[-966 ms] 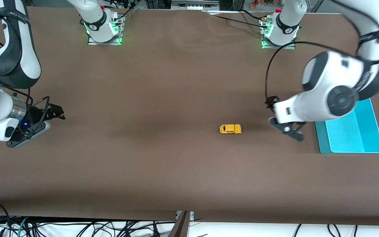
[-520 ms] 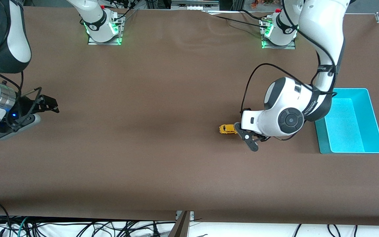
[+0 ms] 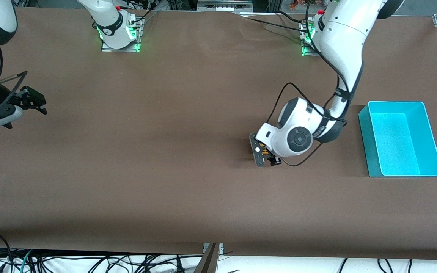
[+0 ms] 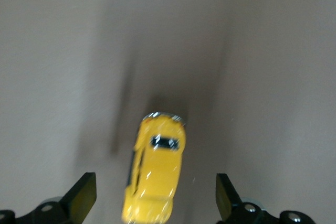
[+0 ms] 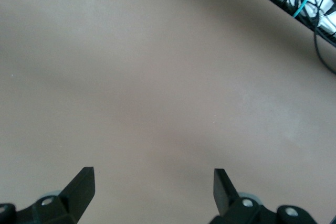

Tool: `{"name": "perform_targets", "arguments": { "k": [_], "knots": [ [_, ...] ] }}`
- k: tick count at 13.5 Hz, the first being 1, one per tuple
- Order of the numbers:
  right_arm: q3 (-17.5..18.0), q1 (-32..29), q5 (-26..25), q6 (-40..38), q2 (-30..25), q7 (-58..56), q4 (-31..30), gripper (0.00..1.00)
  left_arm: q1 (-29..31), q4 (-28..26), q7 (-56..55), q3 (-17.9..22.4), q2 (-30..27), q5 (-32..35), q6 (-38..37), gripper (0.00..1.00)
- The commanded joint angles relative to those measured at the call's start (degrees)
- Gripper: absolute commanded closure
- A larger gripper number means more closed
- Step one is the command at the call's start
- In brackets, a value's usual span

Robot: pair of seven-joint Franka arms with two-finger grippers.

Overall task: Wind and store yellow beetle car
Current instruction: 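Lower the left gripper and grasp the yellow car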

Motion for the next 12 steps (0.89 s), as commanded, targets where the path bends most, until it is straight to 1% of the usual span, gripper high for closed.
{"name": "perform_targets", "arguments": {
  "k": [1, 3, 5, 8, 9, 11, 12],
  "knots": [
    [0.34, -0.37, -1.03, -0.75, -2.56, 0.75, -0.69, 0.0, -1.9, -2.08, 1.45, 0.67, -1.14, 5.71, 2.02, 0.0],
    [0.34, -0.37, -3.21, -1.19, -3.53, 0.66, -1.39, 0.0, -1.99, -2.61, 1.36, 0.75, -1.05, 7.92, 2.46, 0.0],
    [0.34, -0.37, -2.96, -2.5, -3.54, 1.62, -1.92, 0.0, -1.91, -3.75, 1.19, 0.75, -0.97, 9.77, 4.91, 0.0],
    [0.69, -0.55, -2.52, -4.97, -3.63, 13.63, -1.92, 0.0, -2.08, -4.55, -1.88, 0.84, -0.26, 10.57, 5.81, 0.0],
    [0.78, -0.55, -2.43, -5.76, -3.8, 15.06, -1.92, 0.0, -2.86, -4.81, -2.24, 0.84, -0.26, 10.74, 5.81, 0.0],
    [0.87, -0.55, -0.6, -6.38, -4.06, 17.43, -1.92, 0.0, -4.01, -5.34, -5.21, 0.84, -0.52, 13.8, 5.81, 0.0],
    [0.78, -0.63, 1.07, -6.99, -4.07, 19.53, -1.92, 0.0, -4.1, -5.34, -5.58, 0.75, -0.35, 15.3, 5.98, 0.1]
  ]
}}
